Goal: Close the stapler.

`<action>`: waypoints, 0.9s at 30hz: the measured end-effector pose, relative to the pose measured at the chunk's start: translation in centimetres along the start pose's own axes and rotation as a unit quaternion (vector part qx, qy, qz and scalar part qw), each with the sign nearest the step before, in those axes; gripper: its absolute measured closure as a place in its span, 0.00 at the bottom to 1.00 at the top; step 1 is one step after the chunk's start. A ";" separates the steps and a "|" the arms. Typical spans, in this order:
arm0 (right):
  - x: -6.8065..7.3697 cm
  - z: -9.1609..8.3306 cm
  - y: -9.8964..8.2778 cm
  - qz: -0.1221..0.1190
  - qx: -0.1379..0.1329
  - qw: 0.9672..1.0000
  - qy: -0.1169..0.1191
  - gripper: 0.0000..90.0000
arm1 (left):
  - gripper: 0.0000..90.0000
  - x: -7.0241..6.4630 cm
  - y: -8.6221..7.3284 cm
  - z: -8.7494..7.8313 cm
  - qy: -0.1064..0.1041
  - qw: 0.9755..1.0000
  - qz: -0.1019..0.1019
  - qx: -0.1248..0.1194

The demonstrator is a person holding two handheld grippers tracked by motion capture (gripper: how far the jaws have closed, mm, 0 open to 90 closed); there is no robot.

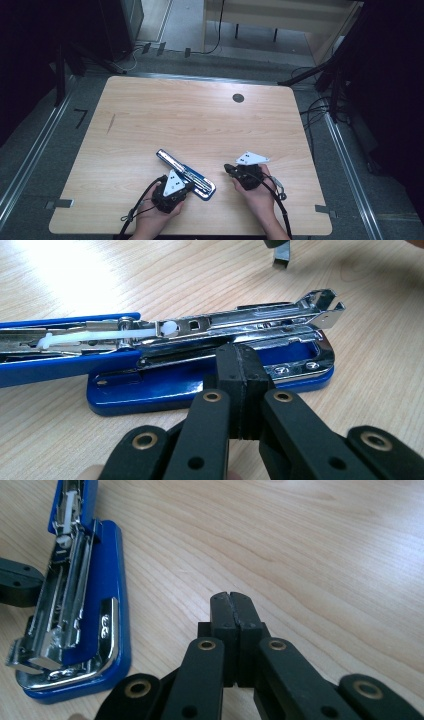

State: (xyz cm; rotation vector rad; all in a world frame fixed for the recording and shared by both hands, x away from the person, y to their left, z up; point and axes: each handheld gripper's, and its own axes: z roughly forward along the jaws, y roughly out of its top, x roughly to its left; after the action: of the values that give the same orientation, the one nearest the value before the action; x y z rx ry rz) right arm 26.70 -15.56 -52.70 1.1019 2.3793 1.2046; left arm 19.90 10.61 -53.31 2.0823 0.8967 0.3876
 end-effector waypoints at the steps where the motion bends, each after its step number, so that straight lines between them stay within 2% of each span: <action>1: 0.0 0.1 -0.1 0.001 0.001 1.000 -0.001 1.00 | 1.00 0.0 0.0 0.0 0.000 1.000 0.000 0.000; 11: -0.1 0.6 -0.7 -0.002 0.015 1.000 -0.006 1.00 | 1.00 0.0 0.0 0.0 -0.001 1.000 0.000 0.000; 27: -0.3 -0.5 -1.8 -0.005 0.019 1.000 -0.008 1.00 | 1.00 0.0 0.0 0.0 -0.001 1.000 0.000 0.000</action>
State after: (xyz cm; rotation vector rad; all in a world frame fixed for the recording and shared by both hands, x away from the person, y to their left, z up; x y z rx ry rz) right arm 25.74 -16.75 -53.80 1.1058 2.4022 1.1489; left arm 19.93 10.64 -53.30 2.0824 0.8963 0.3853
